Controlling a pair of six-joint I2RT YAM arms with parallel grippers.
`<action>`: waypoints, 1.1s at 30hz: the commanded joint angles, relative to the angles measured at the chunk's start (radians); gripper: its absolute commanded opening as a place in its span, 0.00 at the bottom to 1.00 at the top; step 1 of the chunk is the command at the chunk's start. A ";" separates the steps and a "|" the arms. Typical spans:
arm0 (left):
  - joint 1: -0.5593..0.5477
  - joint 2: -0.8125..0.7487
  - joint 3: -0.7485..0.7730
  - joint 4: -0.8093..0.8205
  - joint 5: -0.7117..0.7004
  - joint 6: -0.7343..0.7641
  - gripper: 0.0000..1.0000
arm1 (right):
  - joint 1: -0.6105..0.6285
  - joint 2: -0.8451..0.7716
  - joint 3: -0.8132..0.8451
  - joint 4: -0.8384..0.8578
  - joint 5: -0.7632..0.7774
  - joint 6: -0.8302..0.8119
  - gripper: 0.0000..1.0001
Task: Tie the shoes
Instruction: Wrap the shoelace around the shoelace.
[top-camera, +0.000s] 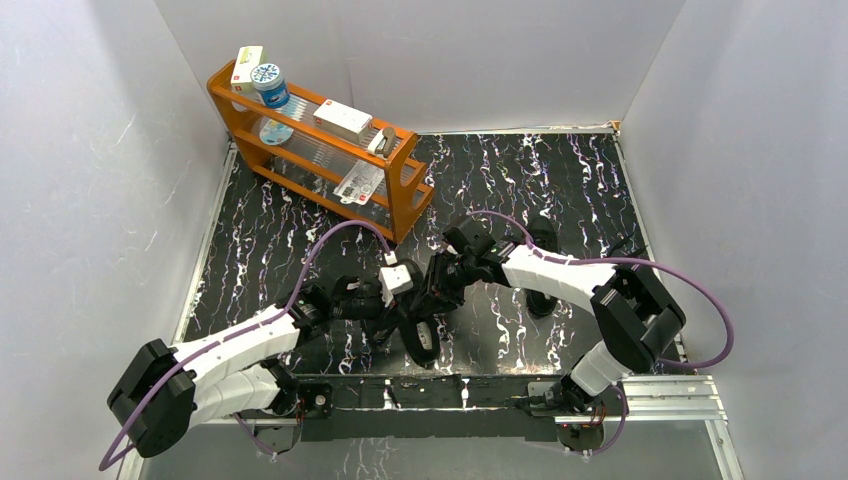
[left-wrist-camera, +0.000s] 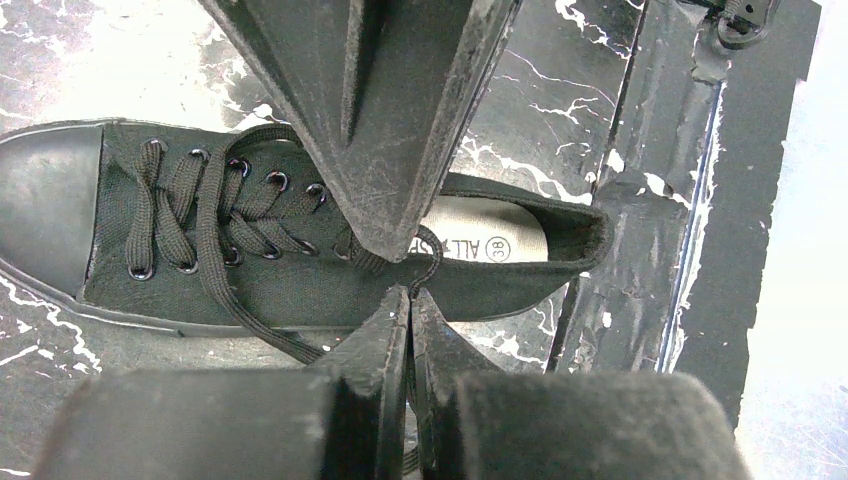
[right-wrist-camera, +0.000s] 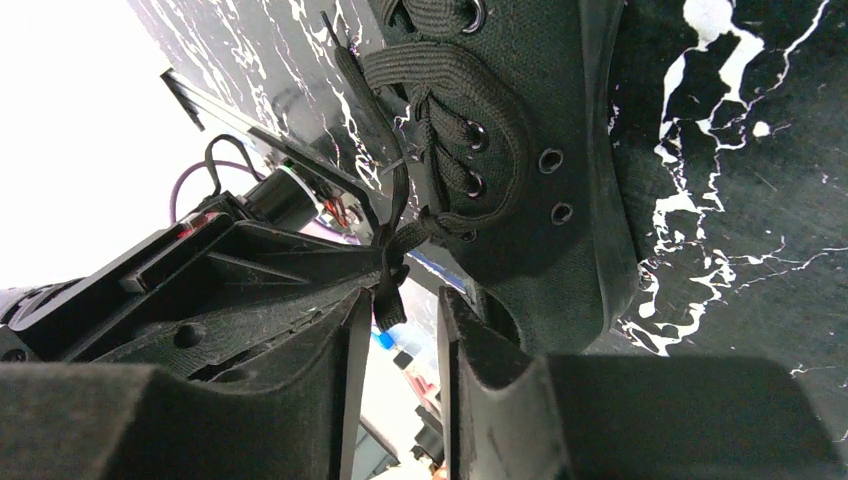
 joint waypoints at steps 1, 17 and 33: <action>0.004 -0.006 0.026 0.024 0.006 -0.014 0.00 | 0.005 -0.004 0.034 0.011 0.005 -0.016 0.35; 0.018 -0.040 0.093 -0.067 0.053 -0.207 0.32 | 0.006 -0.051 -0.008 0.056 -0.001 -0.093 0.00; 0.188 0.220 0.271 -0.263 -0.110 -0.501 0.43 | 0.003 -0.073 -0.017 0.079 0.001 -0.160 0.00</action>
